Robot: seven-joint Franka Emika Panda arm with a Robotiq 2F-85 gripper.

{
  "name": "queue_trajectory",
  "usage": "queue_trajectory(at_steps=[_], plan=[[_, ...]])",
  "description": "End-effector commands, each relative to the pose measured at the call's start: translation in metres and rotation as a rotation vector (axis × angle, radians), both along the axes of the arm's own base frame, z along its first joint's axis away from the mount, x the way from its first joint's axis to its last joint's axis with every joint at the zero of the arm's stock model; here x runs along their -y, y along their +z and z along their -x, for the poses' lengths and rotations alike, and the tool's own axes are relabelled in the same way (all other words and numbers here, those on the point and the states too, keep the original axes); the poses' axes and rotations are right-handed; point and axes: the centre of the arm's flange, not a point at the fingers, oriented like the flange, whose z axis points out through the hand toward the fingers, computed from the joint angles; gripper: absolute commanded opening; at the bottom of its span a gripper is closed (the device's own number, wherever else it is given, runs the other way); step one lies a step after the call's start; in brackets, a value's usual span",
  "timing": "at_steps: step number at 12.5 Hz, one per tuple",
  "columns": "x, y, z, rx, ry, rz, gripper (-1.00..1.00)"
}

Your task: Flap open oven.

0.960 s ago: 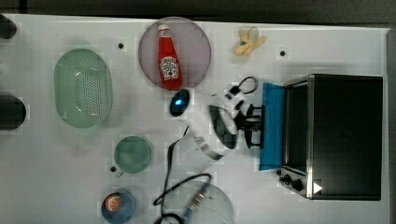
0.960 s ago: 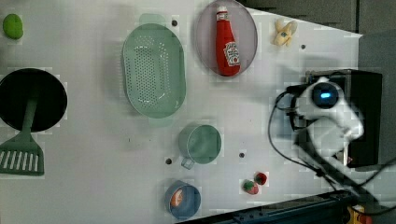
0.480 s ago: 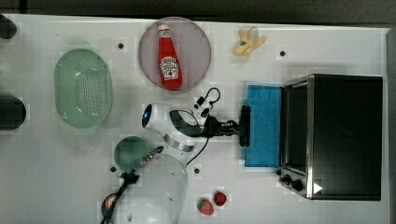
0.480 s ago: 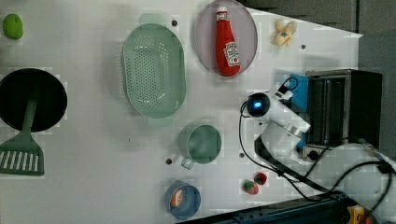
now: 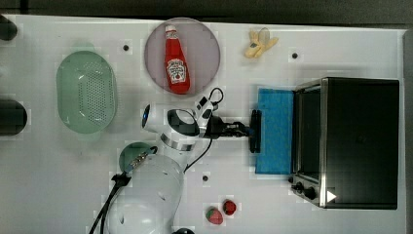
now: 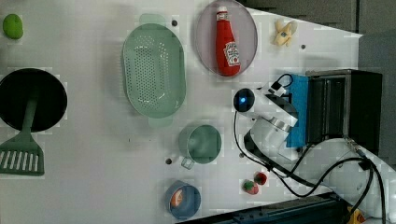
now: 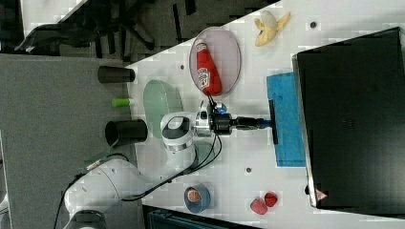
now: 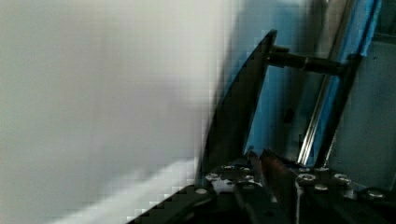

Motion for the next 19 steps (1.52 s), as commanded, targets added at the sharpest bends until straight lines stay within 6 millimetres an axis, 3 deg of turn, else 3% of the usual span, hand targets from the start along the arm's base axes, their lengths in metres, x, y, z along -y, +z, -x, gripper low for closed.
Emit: queue_trajectory(at_steps=[1,5,9,11,15,19], plan=[[-0.01,0.043,-0.035,0.163,-0.028,-0.078,-0.65],[-0.024,0.105,-0.057,0.289,-0.157,-0.274,-0.65],[-0.023,0.191,-0.075,0.453,-0.345,-0.452,-0.65],[-0.012,0.238,-0.08,0.538,-0.444,-0.538,-0.65],[0.022,0.324,-0.072,0.647,-0.631,-0.663,-0.65],[0.032,0.396,-0.053,0.707,-0.704,-0.769,-0.65]])
